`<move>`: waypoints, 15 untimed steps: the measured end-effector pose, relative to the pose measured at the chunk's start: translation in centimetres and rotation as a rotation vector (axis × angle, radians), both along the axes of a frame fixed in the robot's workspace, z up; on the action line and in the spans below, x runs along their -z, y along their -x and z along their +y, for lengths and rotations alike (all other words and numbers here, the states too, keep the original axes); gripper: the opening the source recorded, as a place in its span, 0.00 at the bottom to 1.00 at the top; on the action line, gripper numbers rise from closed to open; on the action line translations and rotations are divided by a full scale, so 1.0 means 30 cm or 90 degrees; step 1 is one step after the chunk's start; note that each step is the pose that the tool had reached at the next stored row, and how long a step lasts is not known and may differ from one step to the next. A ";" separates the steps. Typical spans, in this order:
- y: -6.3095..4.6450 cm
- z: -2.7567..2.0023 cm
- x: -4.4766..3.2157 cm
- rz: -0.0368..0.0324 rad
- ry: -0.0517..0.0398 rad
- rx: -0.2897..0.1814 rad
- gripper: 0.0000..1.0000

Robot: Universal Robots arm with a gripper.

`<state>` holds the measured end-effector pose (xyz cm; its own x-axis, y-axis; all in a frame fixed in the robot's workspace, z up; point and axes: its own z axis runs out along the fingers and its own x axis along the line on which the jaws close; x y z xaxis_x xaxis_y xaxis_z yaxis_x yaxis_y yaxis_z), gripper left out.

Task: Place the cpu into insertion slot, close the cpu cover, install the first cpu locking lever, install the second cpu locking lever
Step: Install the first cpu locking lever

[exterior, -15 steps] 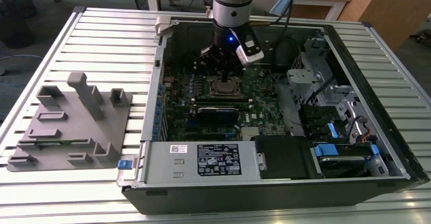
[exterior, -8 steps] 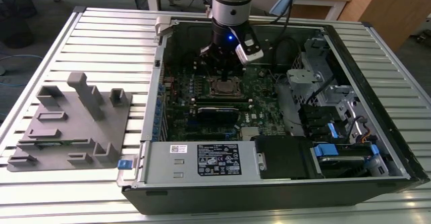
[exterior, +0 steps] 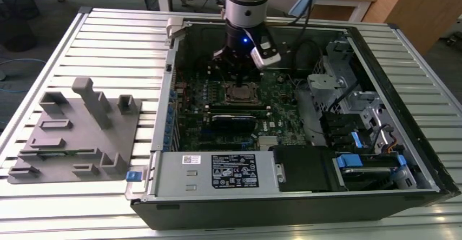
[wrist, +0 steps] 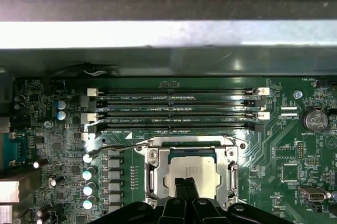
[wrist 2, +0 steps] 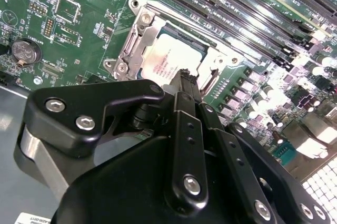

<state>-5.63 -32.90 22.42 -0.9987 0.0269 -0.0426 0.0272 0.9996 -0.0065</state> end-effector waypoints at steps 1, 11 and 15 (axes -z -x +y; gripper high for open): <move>0.003 0.000 0.000 0.0000 0.0000 0.000 0.11; 0.013 0.001 -0.003 0.0001 0.0001 0.000 0.11; 0.013 0.001 -0.019 0.0000 0.0001 0.000 0.11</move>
<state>-6.01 -32.88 22.98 -0.9987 0.0270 -0.0426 0.0273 0.9996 -0.0065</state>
